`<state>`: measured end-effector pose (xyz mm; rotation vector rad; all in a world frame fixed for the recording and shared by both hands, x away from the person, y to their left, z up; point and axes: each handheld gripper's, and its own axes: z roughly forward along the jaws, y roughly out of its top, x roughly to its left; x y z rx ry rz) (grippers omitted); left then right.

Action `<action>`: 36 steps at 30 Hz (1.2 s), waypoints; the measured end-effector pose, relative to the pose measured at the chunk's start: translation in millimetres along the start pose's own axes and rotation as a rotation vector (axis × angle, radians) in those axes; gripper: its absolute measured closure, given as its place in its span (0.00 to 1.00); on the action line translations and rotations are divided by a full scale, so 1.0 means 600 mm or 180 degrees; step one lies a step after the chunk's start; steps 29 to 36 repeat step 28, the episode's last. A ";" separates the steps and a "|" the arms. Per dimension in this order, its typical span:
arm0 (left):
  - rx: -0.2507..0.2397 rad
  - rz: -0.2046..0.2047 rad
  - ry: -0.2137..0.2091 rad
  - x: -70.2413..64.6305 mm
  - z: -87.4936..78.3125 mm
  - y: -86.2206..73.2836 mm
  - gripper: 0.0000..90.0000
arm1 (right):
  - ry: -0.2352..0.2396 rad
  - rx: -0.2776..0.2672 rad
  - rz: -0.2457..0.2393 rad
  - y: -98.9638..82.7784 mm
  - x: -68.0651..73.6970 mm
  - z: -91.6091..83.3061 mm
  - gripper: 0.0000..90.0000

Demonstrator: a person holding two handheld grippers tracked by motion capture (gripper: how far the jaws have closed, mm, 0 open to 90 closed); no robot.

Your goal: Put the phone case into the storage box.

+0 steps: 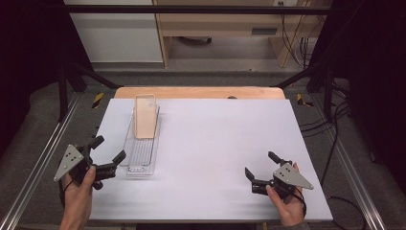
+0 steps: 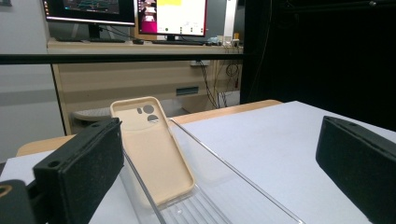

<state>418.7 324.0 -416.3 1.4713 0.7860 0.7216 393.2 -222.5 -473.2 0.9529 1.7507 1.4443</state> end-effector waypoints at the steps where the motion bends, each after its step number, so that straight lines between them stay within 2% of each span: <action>1: 0.0008 0.0020 -0.0004 -0.001 -0.001 -0.001 0.01 | 0.0000 -0.0001 -0.0002 0.000 0.000 0.000 0.03; 5: 0.0019 0.0072 -0.0031 -0.007 -0.003 -0.010 0.01 | -0.0006 0.0002 -0.0001 0.000 -0.001 0.000 0.03; 16: 0.0039 0.0022 -0.0082 -0.011 -0.002 -0.039 0.01 | -0.0004 0.0012 -0.0025 -0.001 -0.001 0.001 0.03; 19: 0.0083 0.0076 -0.0060 -0.013 -0.003 -0.048 0.01 | -0.0014 0.0007 -0.0020 -0.002 -0.002 0.000 0.03; 21: 0.0039 0.0075 -0.0142 -0.016 -0.002 -0.053 0.01 | -0.0019 0.0000 -0.0020 -0.002 -0.003 0.000 0.03; 25: 0.0030 0.0062 -0.0093 -0.017 -0.003 -0.058 0.01 | -0.0022 0.0008 -0.0031 -0.002 -0.001 0.001 0.03; 28: 0.0055 0.0154 -0.0069 -0.018 -0.003 -0.061 0.01 | -0.0020 0.0008 -0.0050 -0.002 0.001 0.001 0.03; 36: 0.0055 0.0154 -0.0069 -0.018 -0.003 -0.061 0.01 | -0.0020 0.0008 -0.0050 -0.002 0.001 0.001 0.03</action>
